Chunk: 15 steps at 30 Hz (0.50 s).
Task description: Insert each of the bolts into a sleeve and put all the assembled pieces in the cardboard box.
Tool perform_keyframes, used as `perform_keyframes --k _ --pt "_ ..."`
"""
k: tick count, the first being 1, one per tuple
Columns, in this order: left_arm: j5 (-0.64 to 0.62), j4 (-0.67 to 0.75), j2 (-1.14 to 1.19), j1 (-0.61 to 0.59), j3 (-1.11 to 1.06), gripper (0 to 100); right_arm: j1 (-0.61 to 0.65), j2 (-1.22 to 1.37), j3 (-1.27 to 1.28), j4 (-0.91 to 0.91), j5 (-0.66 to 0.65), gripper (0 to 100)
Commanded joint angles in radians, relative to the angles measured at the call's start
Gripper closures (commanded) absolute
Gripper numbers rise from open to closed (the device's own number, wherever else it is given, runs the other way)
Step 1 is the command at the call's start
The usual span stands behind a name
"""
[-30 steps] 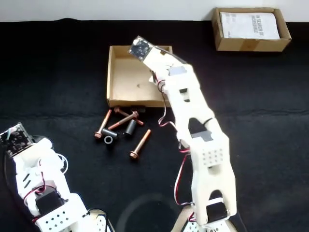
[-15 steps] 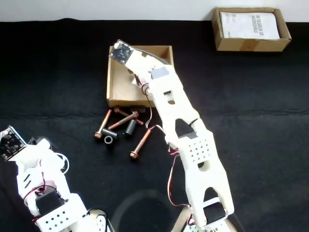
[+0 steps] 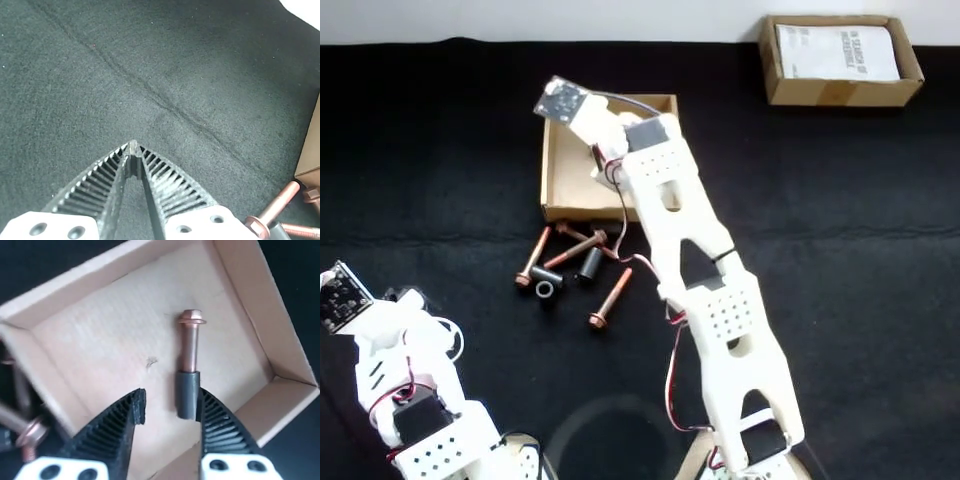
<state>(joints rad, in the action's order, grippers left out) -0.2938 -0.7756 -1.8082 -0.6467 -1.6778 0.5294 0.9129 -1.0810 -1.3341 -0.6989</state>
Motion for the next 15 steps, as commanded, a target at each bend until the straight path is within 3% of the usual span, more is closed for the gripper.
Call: perform_keyframes --k 1,3,6,10,15 --pt "-0.009 -0.006 -0.004 -0.001 -0.018 99 0.016 -0.024 -0.119 -0.111 0.008 85.4" --pt "-0.009 -0.006 -0.002 -0.001 -0.018 99 0.030 -0.025 -0.200 -0.225 0.011 85.4" --pt "-0.009 -0.006 -0.002 -0.001 -0.018 99 0.084 -0.025 -0.364 -0.437 0.130 85.4" --pt "-0.009 -0.006 -0.001 -0.001 -0.018 99 0.099 -0.061 -0.493 -0.433 0.368 85.4" --pt "-0.009 -0.006 -0.001 -0.001 -0.018 99 0.134 -0.255 -0.217 -0.433 0.491 85.4"
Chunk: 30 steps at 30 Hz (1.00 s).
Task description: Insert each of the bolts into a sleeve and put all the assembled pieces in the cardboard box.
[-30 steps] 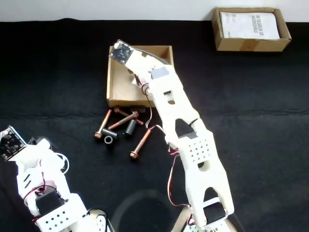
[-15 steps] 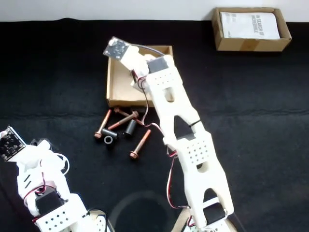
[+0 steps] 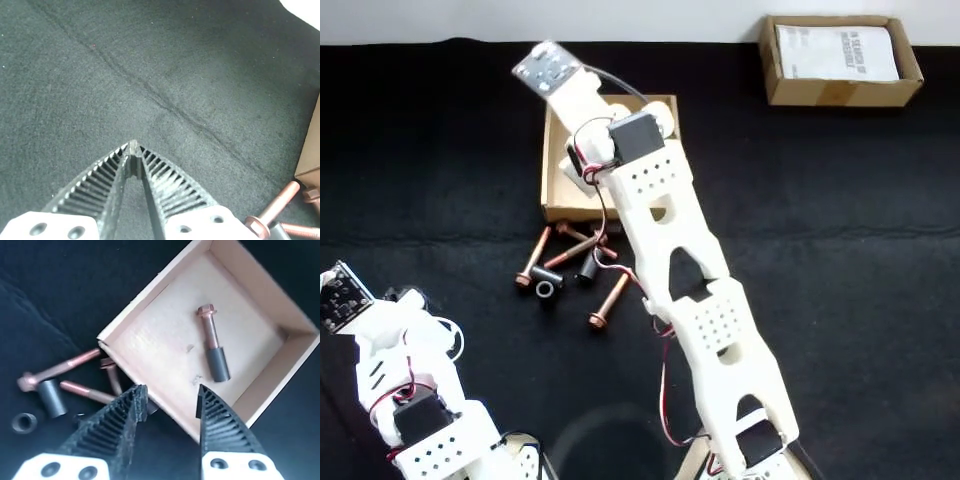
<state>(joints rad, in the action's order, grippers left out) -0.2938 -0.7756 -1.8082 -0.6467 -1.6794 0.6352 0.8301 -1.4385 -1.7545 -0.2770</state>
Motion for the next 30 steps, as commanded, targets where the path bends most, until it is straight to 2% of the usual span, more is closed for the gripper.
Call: perform_keyframes --k 1,9,13,16,24,28,30 --pt "-0.008 -0.006 -0.001 -0.001 -0.016 99 0.045 -0.229 0.242 -0.013 0.081 85.4" --pt "-0.009 -0.006 -0.001 -0.001 -0.016 99 0.206 -0.654 0.998 0.005 0.086 85.4" --pt "-0.009 -0.006 -0.001 -0.001 -0.016 99 0.177 -0.742 1.262 0.110 0.084 85.4" --pt "-0.009 -0.006 -0.001 -0.001 -0.016 99 0.147 -0.762 1.437 0.265 0.084 85.4" --pt "-0.009 -0.006 -0.001 -0.001 -0.016 99 0.142 -0.760 1.695 0.711 0.084 85.7" --pt "-0.009 -0.003 -0.001 -0.004 -0.016 99 0.143 -0.760 1.753 0.855 0.092 97.5" --pt "-0.009 -0.003 -0.001 -0.005 -0.016 99 0.160 -0.760 1.764 0.874 0.092 99.2"
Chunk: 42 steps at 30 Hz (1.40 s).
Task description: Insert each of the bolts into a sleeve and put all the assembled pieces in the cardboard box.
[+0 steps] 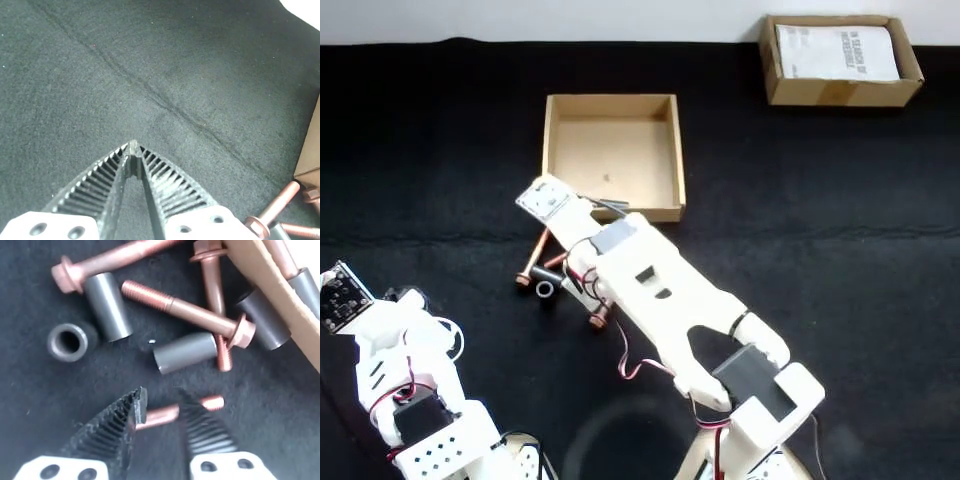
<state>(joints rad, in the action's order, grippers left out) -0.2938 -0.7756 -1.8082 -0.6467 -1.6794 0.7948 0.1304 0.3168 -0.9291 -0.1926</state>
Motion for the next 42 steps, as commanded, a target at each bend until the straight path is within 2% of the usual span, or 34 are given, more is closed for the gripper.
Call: perform_keyframes --k 1,11,17,27,33,42 --pt "-0.009 -0.003 -0.001 -0.005 -0.016 99 0.008 -0.061 0.013 0.048 0.008 99.1" --pt "-0.009 -0.002 -0.001 -0.005 -0.016 99 0.108 -0.059 0.018 0.048 0.009 99.1" --pt "-0.009 -0.002 -0.001 -0.005 -0.016 99 0.117 -0.013 -0.004 0.054 0.009 99.1" --pt "-0.009 -0.005 -0.001 -0.007 -0.016 99 0.122 0.283 -0.432 0.038 0.009 99.1" --pt "-0.006 -0.005 -0.001 -0.007 -0.016 99 0.157 0.360 -0.654 -0.234 0.009 99.1" --pt "-0.009 -0.005 -0.001 -0.007 -0.016 99 0.191 0.358 -0.765 -0.518 -0.003 97.8"
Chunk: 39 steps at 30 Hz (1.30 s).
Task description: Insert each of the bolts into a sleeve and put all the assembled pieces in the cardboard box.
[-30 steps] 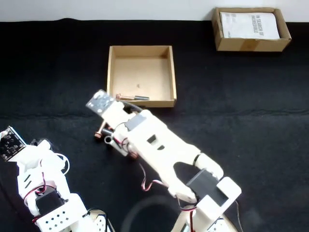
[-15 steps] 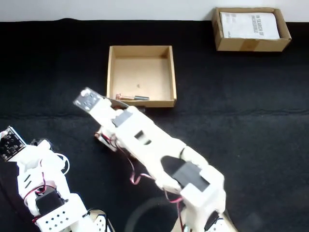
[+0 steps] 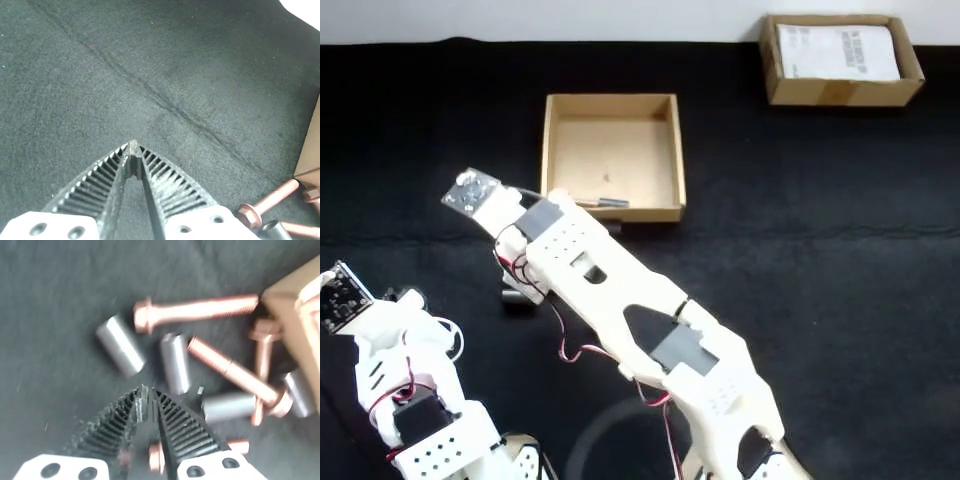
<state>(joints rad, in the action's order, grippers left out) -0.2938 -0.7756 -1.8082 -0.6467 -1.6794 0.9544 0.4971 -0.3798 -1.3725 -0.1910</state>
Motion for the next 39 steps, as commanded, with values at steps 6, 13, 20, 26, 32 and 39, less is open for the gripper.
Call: perform_keyframes --k 6,13,20,26,32,39 --pt "-0.009 -0.003 0.001 -0.007 -0.016 99 0.068 -0.004 -0.097 -0.124 -0.100 88.8" --pt "-0.008 -0.002 -0.001 -0.015 -0.016 99 0.064 0.030 -0.094 -0.039 -0.178 88.2" --pt "-0.011 0.044 -0.001 -0.105 -0.016 93 0.076 0.140 -0.097 -0.015 -0.212 87.2" --pt "-0.011 0.044 -0.001 -0.105 -0.016 90 0.082 0.171 -0.102 0.081 -0.233 87.2" --pt "-0.011 0.046 -0.001 -0.105 -0.016 90 0.091 0.216 -0.254 0.012 -0.281 87.2" --pt "-0.011 0.043 -0.001 -0.107 -0.016 90 0.070 0.400 -0.441 -0.021 -0.282 87.5"
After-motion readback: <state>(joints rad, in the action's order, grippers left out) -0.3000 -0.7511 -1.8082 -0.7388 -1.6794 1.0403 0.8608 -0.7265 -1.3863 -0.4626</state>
